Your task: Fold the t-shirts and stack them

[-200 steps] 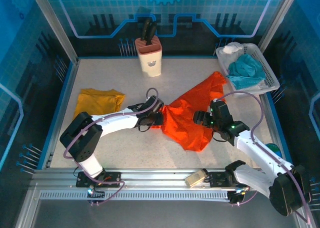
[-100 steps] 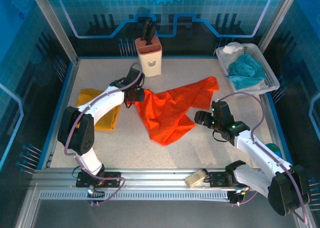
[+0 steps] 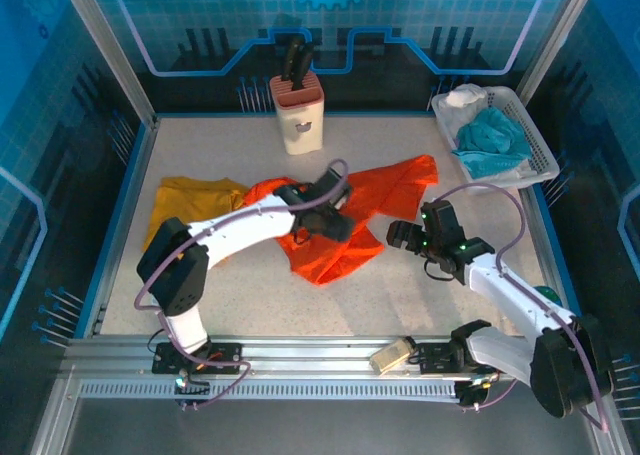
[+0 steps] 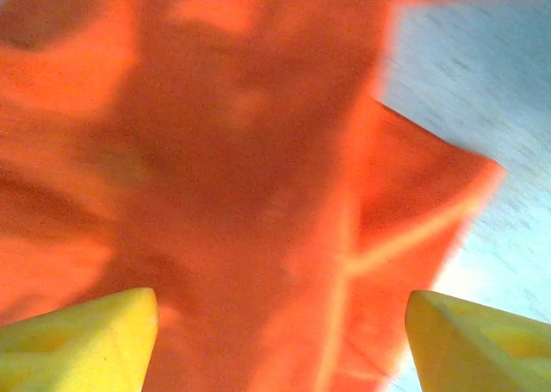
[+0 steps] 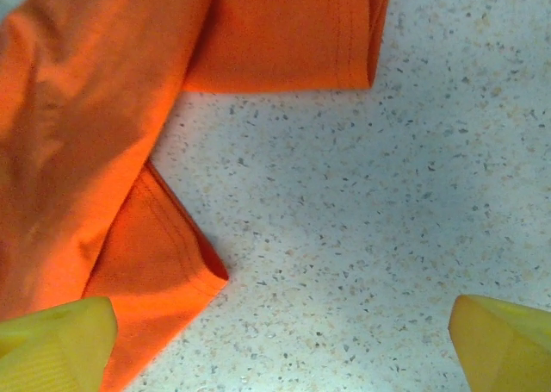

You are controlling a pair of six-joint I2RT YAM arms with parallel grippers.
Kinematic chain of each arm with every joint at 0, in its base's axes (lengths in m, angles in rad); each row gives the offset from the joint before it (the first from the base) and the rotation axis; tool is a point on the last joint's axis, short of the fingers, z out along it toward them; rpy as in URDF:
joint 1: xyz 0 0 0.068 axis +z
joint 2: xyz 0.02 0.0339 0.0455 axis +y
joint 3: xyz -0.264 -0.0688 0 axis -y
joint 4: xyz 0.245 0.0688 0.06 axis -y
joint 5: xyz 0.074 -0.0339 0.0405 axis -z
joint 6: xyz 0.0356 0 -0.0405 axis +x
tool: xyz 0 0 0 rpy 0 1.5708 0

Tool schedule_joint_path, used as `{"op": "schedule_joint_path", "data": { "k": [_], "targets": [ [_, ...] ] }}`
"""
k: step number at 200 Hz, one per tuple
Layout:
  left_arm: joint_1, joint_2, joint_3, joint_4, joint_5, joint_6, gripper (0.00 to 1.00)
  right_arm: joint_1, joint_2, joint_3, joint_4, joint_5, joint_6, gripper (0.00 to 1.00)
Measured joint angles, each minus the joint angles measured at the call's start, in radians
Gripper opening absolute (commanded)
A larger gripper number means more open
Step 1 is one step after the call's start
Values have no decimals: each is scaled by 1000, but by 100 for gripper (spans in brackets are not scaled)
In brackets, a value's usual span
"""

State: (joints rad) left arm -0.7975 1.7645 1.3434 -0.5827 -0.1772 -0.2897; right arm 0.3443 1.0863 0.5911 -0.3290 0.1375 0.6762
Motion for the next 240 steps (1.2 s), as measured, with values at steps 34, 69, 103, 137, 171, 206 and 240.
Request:
{"op": "schedule_joint_path", "data": {
  "k": [34, 69, 103, 137, 171, 206, 240],
  "targets": [
    [-103, 44, 3, 33, 21, -40, 75, -33, 31, 5, 0, -15, 11, 98],
    [-136, 198, 101, 61, 17, -64, 75, -76, 26, 5, -11, -15, 40, 96],
    [-161, 312, 188, 69, 17, -76, 71, -117, -7, 5, -46, -15, 60, 94],
    [-170, 386, 257, 65, -10, -95, 44, -162, -47, 5, -56, -15, 73, 93],
    [-169, 394, 257, 58, -21, -92, 13, -199, -43, 5, -56, -19, 76, 93],
    [-172, 334, 172, 56, -17, -57, 4, -225, 16, 14, -55, -38, 76, 91],
    [-172, 130, 8, 43, 2, -29, 2, -261, 85, 62, -48, -60, 64, 88]
  ]
}}
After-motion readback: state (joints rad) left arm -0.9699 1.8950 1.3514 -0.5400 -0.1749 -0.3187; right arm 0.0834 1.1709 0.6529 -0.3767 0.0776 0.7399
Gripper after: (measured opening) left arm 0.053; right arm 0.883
